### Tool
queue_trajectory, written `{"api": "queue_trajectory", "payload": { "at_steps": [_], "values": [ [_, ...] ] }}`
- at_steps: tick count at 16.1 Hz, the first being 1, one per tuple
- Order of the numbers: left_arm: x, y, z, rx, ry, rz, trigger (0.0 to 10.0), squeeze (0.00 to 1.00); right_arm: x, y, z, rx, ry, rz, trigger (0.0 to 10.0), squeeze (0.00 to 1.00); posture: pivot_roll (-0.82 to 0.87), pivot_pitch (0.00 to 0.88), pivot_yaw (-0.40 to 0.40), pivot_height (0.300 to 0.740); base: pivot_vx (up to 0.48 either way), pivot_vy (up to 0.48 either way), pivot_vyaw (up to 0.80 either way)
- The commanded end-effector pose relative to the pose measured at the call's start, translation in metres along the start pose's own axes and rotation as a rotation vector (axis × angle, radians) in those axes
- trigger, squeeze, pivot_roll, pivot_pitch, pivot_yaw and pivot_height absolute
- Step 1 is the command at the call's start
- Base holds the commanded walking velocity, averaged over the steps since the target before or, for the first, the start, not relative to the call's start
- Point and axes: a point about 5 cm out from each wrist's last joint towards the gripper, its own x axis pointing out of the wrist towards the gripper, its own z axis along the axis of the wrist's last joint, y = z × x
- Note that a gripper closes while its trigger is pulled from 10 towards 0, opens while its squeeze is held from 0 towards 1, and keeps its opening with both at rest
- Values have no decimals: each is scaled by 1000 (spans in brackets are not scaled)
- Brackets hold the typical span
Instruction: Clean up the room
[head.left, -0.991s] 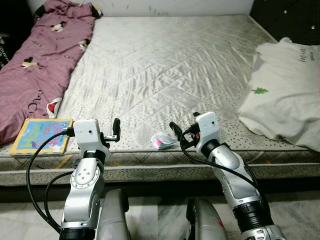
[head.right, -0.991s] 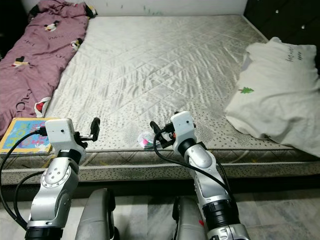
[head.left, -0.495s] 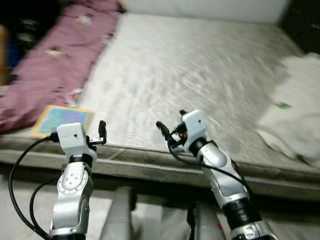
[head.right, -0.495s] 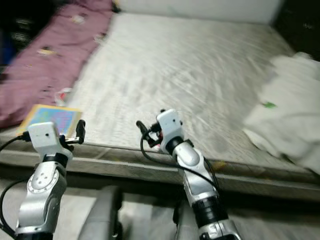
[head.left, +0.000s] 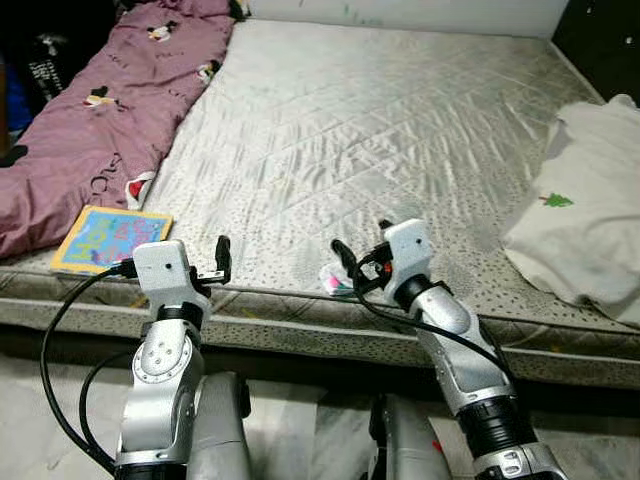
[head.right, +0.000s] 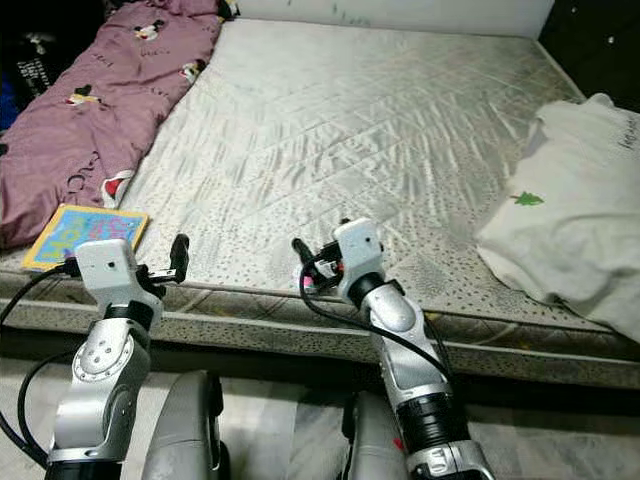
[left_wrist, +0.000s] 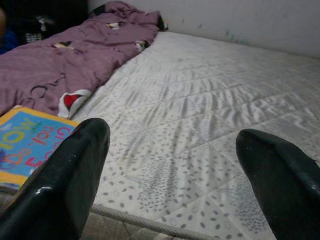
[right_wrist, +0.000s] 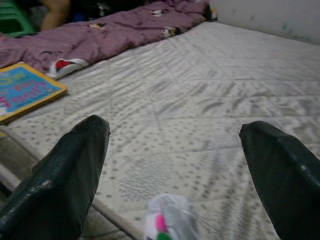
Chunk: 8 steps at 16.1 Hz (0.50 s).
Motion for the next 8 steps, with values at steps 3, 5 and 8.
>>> {"api": "queue_trajectory", "payload": {
  "at_steps": [3,5,8],
  "values": [
    [-1,1,-2,5,13,9,10000,0,2,1,0,1,-4,21,10000,0,48,56,-40,527,0,0,0],
    [-1,0,-2,5,12,9,10000,0,2,2,0,1,-4,22,10000,0,48,55,-40,517,0,0,0],
    [-1,-1,1,9,-12,-2,10000,0,3,1,0,-3,-2,25,10000,0,46,51,-42,517,0,0,0]
  ]
}}
